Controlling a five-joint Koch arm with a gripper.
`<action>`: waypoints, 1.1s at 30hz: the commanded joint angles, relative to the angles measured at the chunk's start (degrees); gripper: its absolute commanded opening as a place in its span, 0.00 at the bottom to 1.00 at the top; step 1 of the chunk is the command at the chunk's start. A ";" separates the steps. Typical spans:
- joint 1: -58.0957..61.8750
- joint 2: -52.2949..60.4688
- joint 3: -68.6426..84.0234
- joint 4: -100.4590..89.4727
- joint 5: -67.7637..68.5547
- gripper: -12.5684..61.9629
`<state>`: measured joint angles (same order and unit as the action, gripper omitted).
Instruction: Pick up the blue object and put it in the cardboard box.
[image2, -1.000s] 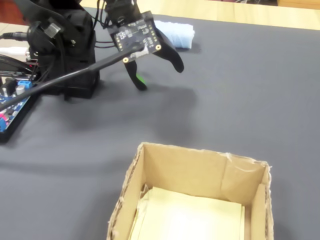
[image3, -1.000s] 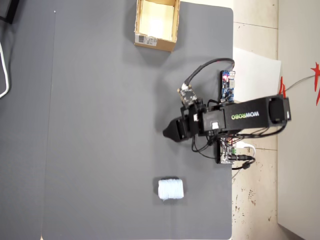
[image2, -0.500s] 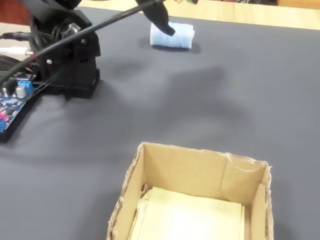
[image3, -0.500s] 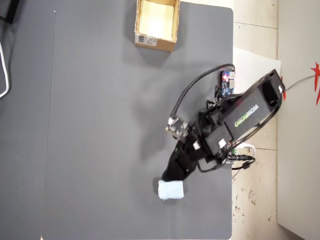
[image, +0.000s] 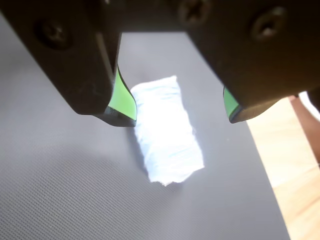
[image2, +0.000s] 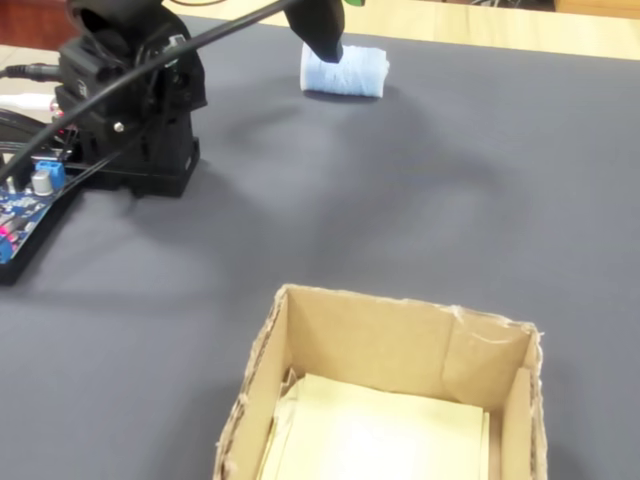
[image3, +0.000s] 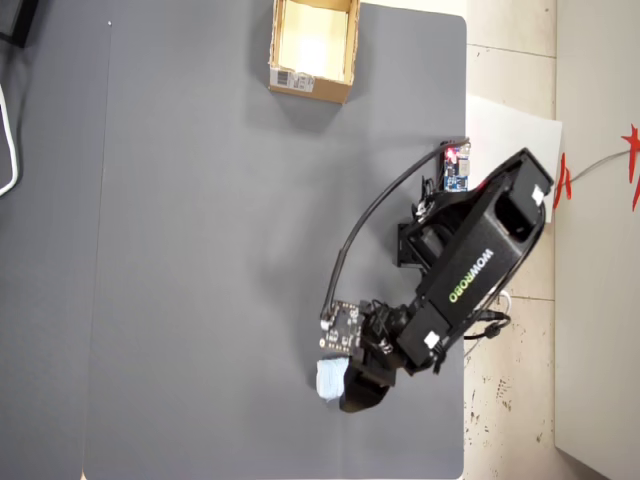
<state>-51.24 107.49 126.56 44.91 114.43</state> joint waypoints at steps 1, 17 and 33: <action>-1.67 -1.32 -5.98 -4.75 7.21 0.62; -0.18 -17.40 -3.34 -17.23 8.26 0.38; 10.02 -5.01 1.49 -22.85 4.22 0.31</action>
<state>-42.54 99.23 129.81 25.66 117.60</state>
